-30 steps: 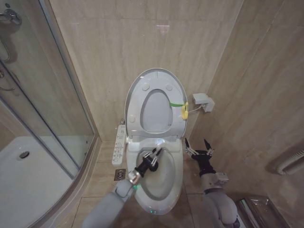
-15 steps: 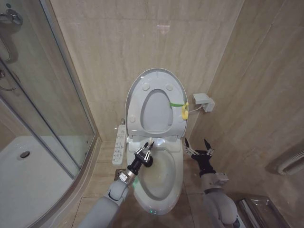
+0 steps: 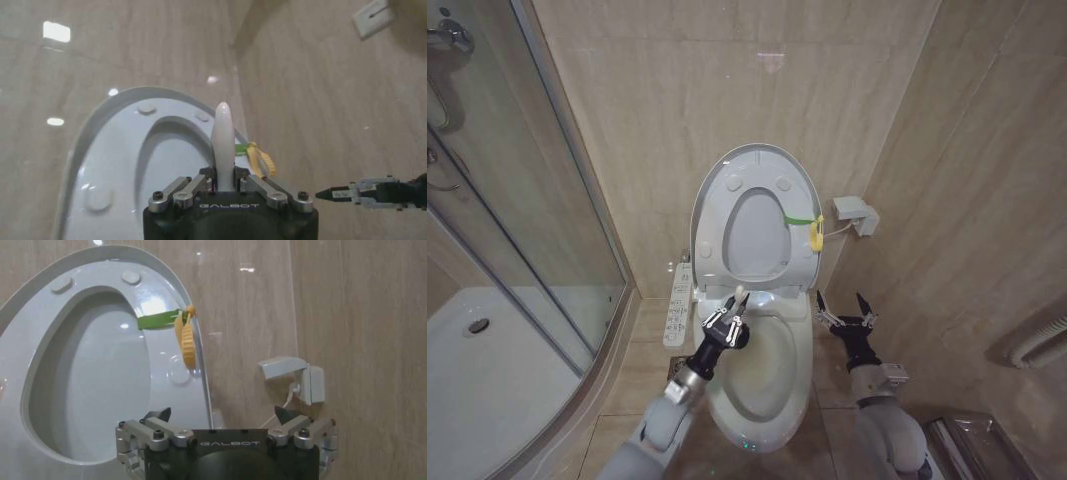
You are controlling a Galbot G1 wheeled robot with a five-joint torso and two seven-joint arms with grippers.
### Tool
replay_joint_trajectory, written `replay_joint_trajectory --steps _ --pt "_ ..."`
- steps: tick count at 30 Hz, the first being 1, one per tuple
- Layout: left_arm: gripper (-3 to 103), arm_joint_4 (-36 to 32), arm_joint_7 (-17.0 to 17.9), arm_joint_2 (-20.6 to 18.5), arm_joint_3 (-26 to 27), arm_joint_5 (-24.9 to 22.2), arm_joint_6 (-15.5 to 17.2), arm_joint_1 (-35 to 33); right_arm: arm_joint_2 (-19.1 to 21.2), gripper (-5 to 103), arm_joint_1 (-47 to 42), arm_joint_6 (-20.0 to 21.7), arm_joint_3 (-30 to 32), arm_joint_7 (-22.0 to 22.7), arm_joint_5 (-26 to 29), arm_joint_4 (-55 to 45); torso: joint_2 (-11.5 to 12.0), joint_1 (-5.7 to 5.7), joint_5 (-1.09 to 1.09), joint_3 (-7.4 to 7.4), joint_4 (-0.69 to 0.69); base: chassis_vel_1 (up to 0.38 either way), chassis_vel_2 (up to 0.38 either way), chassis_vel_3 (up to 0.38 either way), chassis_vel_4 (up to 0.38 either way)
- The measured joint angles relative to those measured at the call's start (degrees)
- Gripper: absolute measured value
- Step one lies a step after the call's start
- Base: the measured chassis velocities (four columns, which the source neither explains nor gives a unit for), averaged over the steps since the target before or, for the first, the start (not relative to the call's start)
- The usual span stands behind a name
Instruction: Open the toilet lid, clean the toilet bowl with a toilet brush, close the toilet lid, and flush.
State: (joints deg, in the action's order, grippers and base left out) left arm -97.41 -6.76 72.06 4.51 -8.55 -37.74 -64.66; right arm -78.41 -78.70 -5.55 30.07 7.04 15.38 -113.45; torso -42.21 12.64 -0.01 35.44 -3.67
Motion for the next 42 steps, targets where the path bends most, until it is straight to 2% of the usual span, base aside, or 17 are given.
replay_joint_trajectory --steps 6,10,21,24,32,42 --pt "18 -8.48 3.40 -2.33 3.46 0.33 2.65 -6.66 0.00 100 0.00 0.00 0.00 -0.01 0.00 0.00 0.00 0.00 0.00 0.00 0.02 0.000 0.000 0.000 0.000" --pt "18 -11.44 4.23 -3.64 5.17 1.00 3.85 -8.75 0.00 100 0.00 0.00 0.00 0.01 -0.01 0.00 0.00 0.00 0.00 0.00 -0.01 0.000 0.000 0.000 0.000" --pt "18 -9.89 5.10 -3.54 14.90 3.12 0.84 -15.99 0.00 100 0.00 0.00 0.00 0.01 0.00 0.00 0.00 0.00 -0.01 0.00 0.00 0.000 0.000 0.000 0.000" --pt "18 -12.03 6.32 -2.80 16.43 4.22 1.60 -18.60 0.00 100 0.00 0.00 0.00 0.01 -0.01 0.00 0.00 0.00 -0.01 0.00 0.01 0.000 0.000 0.000 0.000" --pt "18 -17.13 7.23 -1.61 16.73 6.55 3.01 -23.81 0.00 100 0.00 0.00 0.00 0.01 0.00 0.00 0.00 0.00 0.01 0.00 0.02 0.000 0.000 0.000 0.000" --pt "18 -15.53 8.13 -0.33 14.79 8.58 1.10 -26.03 0.00 100 0.00 0.00 0.00 0.01 0.00 0.00 0.00 0.00 0.01 0.00 0.01 0.000 0.000 0.000 0.000"
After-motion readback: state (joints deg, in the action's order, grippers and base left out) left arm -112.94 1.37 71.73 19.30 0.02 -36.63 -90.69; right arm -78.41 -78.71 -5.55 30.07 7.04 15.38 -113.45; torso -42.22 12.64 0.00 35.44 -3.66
